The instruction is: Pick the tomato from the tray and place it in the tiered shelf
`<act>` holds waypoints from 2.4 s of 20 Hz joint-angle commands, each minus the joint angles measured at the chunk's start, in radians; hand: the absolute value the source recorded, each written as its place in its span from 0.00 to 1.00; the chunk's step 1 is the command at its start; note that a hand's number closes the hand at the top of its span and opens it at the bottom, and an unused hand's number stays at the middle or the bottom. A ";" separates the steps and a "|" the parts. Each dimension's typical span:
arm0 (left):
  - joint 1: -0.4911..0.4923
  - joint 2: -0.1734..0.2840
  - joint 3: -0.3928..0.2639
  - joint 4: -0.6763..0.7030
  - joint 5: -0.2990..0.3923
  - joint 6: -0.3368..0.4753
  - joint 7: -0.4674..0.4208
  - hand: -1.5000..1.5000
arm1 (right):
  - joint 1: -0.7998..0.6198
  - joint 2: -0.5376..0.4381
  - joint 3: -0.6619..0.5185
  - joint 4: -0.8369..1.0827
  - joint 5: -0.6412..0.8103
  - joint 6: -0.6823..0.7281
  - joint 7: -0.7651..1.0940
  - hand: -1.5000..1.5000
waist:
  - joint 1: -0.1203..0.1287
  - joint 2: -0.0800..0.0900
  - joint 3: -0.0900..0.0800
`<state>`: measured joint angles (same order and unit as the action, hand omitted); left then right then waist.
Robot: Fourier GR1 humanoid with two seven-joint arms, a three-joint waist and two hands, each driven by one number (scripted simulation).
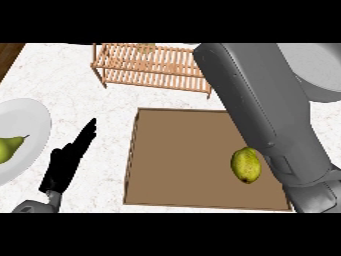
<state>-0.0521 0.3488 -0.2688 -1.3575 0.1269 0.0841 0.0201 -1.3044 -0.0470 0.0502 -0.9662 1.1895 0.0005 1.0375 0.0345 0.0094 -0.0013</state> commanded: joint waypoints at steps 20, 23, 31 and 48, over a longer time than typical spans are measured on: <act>-0.086 -0.027 0.001 0.013 -0.027 -0.040 0.016 0.50 | -0.080 0.047 -0.489 0.434 -0.476 -0.545 -0.385 0.00 | 0.075 0.032 0.004; -0.070 -0.037 -0.015 0.000 -0.049 -0.019 0.027 0.50 | -0.075 0.047 -0.523 0.439 -0.546 -0.627 -0.505 0.00 | 0.077 0.027 0.003; -0.060 -0.041 0.008 0.007 -0.038 -0.016 0.042 0.50 | -0.072 0.047 -0.563 0.408 -0.547 -0.949 -0.706 0.00 | 0.036 0.016 0.002; 0.056 -0.024 0.080 0.000 -0.018 0.004 0.014 0.50 | 0.351 0.023 -0.425 -0.166 -0.427 -0.789 -0.456 0.00 | -0.113 -0.041 0.001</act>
<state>0.0105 0.3359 -0.1959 -1.3654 0.1079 0.0820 0.0344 -1.0653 -0.0365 -0.4325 -0.9508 0.7564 -0.8923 0.5483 -0.0577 -0.0279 0.0003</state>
